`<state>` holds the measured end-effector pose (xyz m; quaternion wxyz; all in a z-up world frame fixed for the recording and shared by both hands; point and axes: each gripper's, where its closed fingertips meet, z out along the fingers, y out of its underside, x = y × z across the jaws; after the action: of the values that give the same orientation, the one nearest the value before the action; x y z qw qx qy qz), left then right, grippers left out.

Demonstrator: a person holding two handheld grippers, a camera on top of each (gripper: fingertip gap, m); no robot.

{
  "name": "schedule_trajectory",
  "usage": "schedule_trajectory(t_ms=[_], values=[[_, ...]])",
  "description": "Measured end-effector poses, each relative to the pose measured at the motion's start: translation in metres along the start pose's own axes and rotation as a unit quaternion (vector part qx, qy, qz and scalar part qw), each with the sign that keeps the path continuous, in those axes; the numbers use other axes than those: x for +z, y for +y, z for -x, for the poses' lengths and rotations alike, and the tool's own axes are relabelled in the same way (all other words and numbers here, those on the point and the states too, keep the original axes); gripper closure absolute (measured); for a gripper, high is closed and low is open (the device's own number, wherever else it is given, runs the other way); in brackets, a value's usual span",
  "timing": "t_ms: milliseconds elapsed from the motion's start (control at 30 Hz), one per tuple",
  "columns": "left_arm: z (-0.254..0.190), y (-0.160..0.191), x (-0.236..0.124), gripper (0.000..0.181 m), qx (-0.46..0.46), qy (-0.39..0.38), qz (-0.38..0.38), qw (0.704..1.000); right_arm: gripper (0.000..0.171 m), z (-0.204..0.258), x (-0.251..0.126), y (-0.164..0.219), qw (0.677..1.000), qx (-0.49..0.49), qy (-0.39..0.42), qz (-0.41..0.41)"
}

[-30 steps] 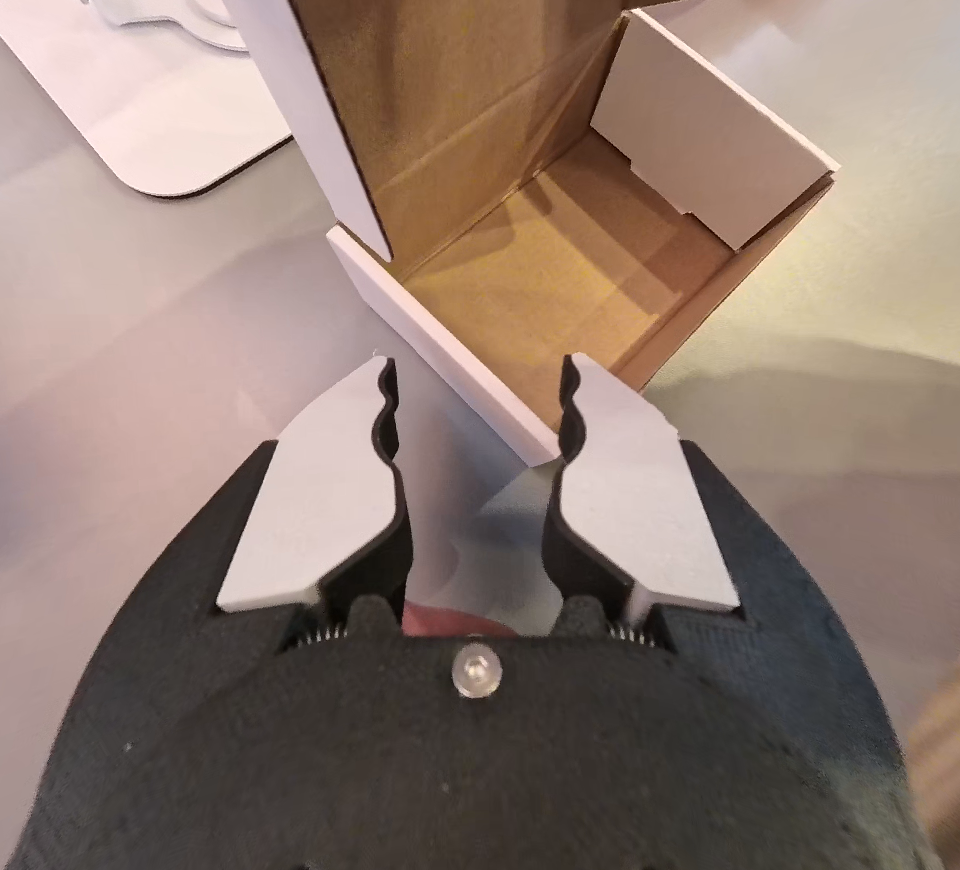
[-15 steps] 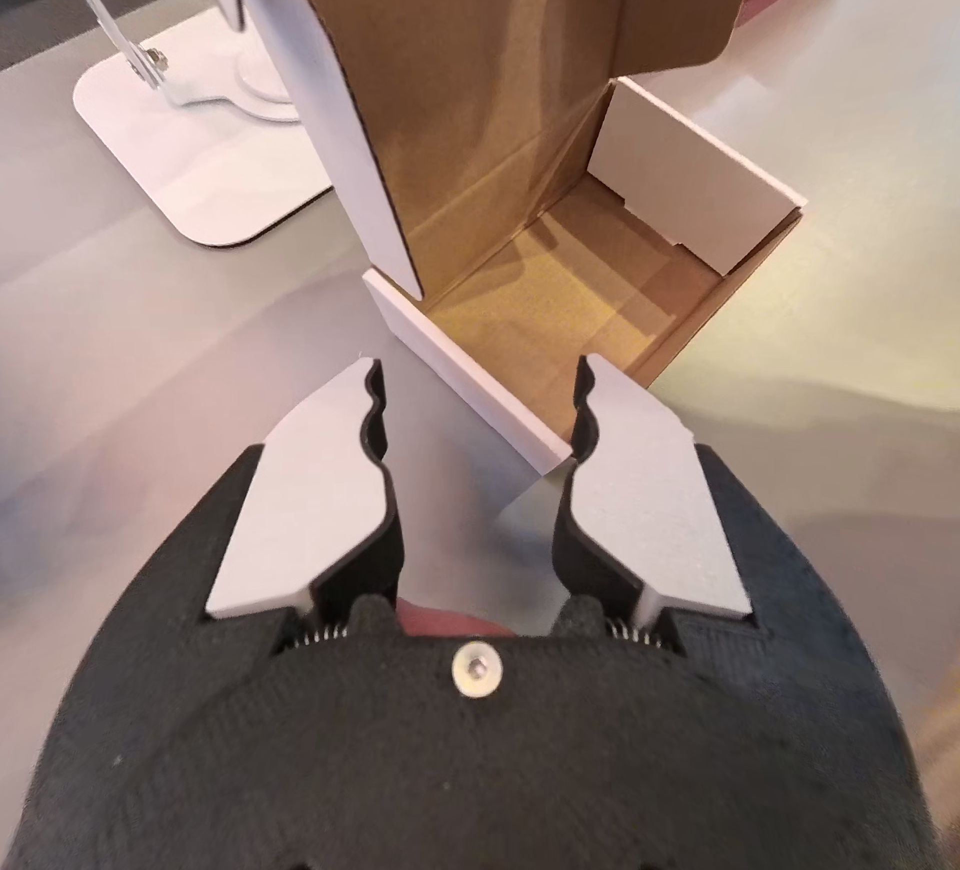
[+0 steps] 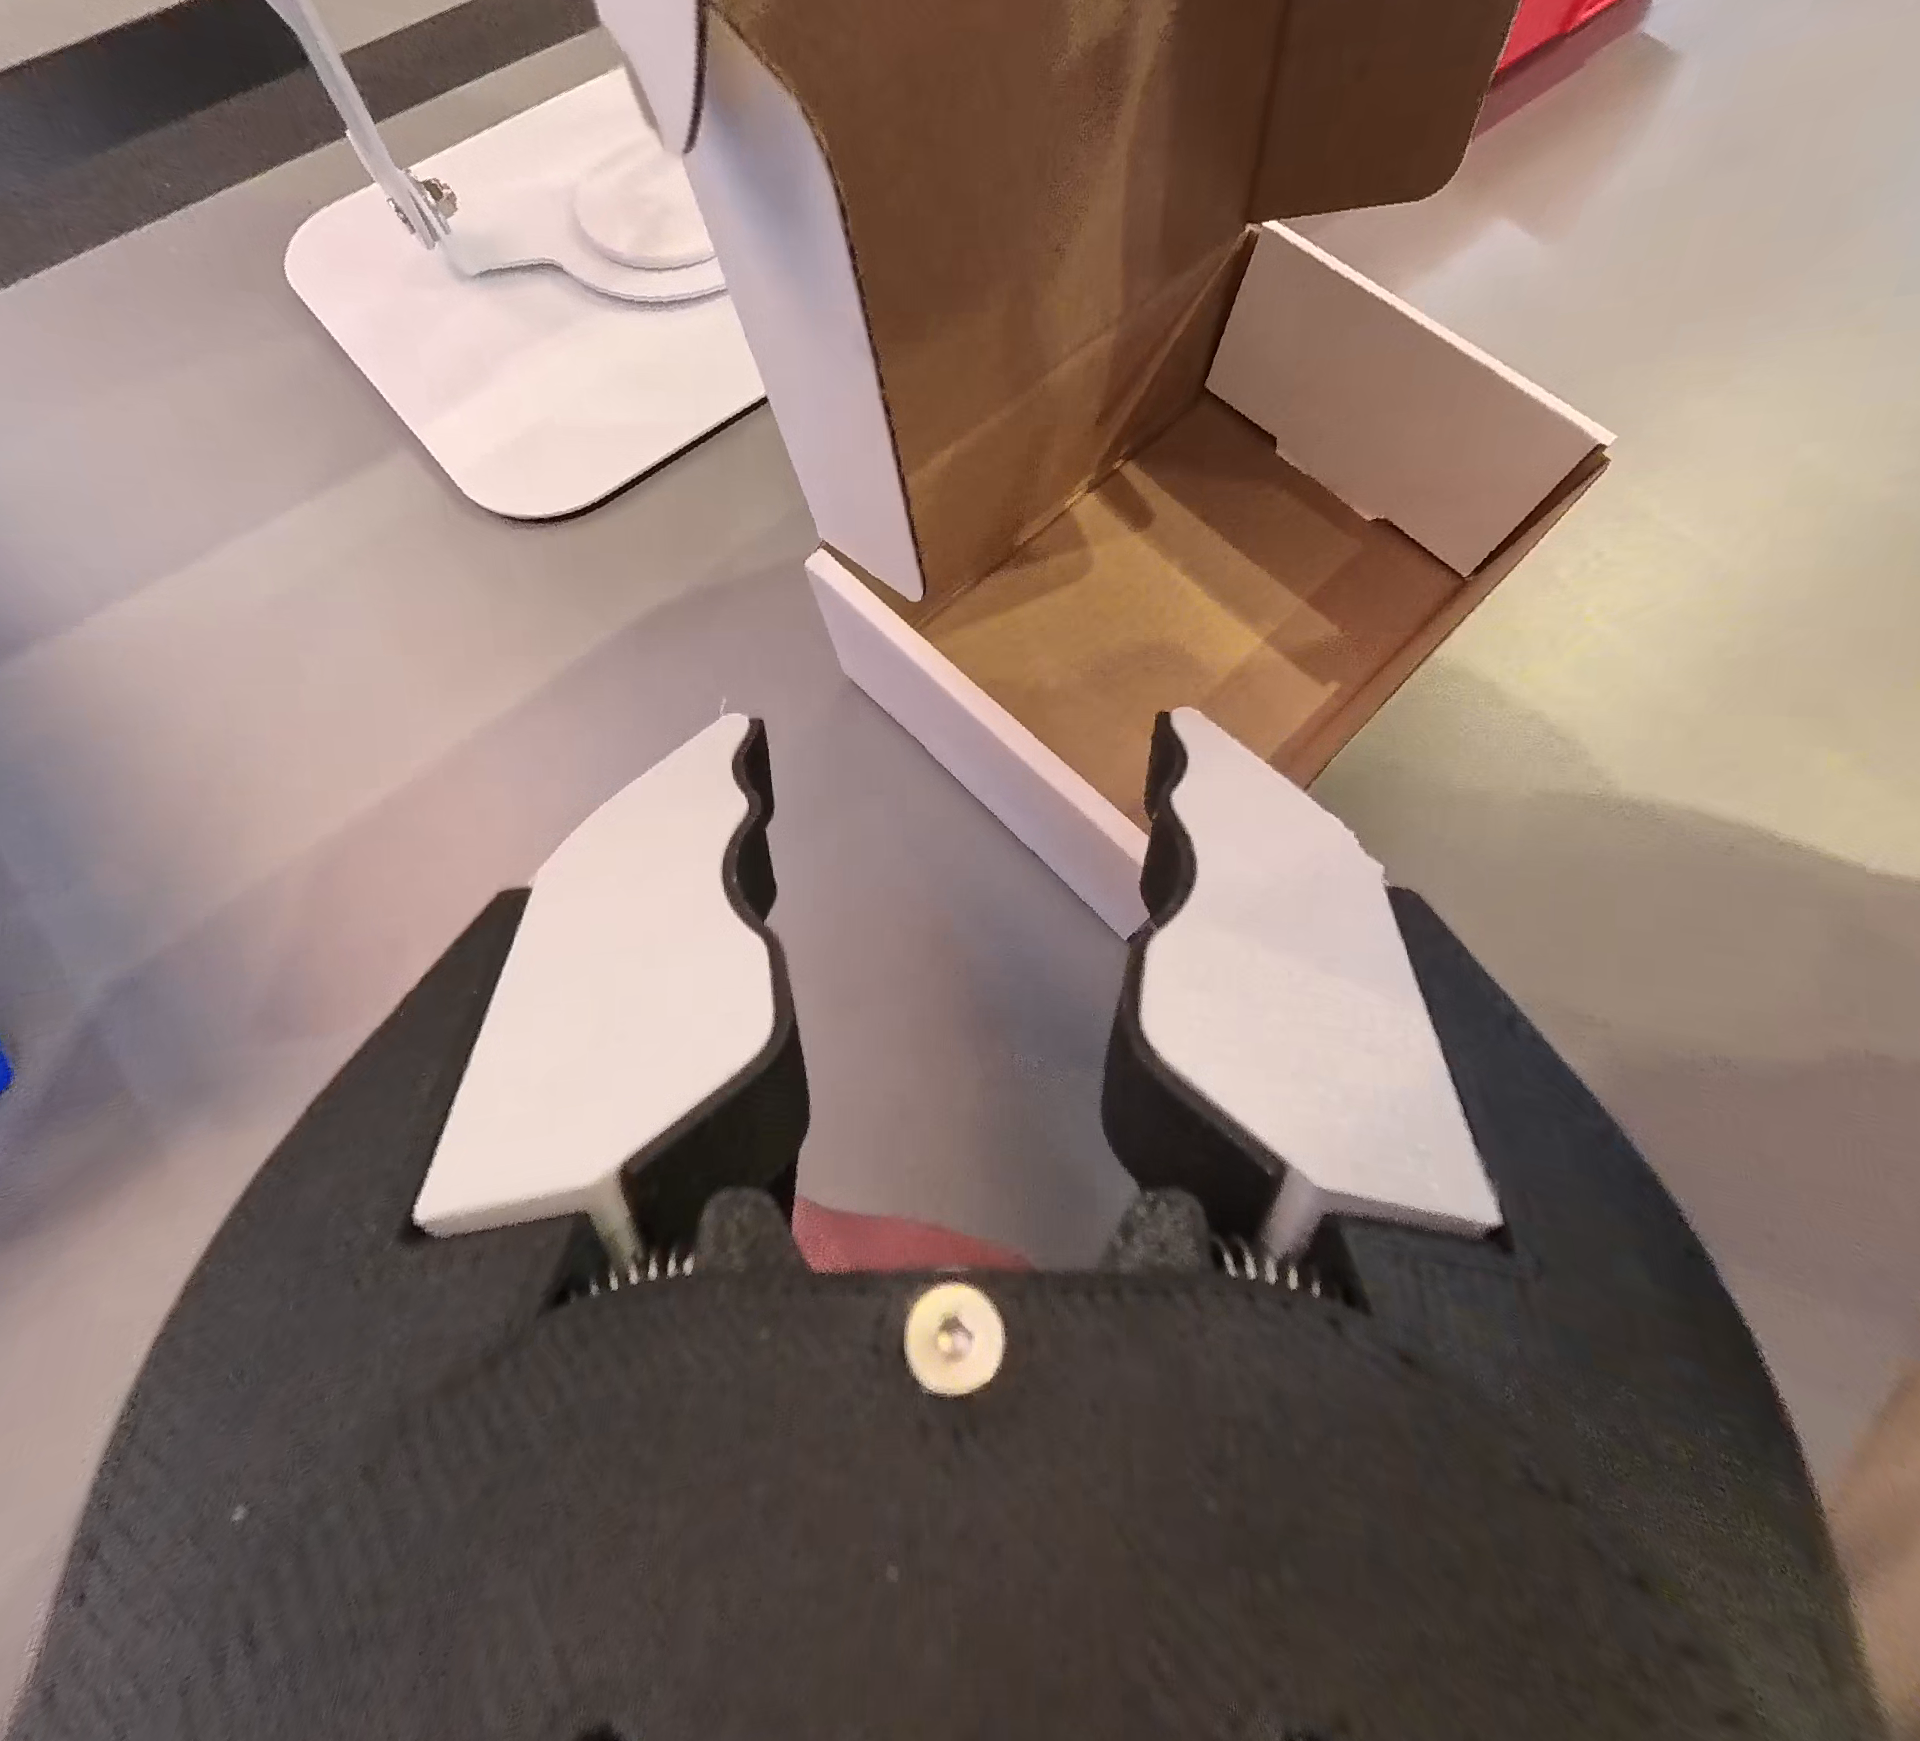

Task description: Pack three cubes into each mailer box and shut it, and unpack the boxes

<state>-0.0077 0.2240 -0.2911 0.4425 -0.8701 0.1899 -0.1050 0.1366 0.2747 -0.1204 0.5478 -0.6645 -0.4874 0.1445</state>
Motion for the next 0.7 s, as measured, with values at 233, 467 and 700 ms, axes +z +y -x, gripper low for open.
schedule_trajectory(t_ms=[233, 467, 700], values=[[0.001, 0.005, 0.003, 0.114, -0.019, 0.010, 0.004, 1.000, 0.147, 0.008, 0.007, 0.058, 0.987, 0.157, -0.037, -0.024], [-0.005, 0.009, 0.008, 0.115, -0.030, 0.021, 0.011, 0.999, 0.140, 0.019, 0.022, 0.107, 0.984, 0.176, -0.012, 0.042], [-0.010, 0.016, 0.014, 0.114, -0.049, 0.039, 0.020, 0.998, 0.126, 0.059, 0.049, 0.174, 0.953, 0.221, -0.082, 0.191]])
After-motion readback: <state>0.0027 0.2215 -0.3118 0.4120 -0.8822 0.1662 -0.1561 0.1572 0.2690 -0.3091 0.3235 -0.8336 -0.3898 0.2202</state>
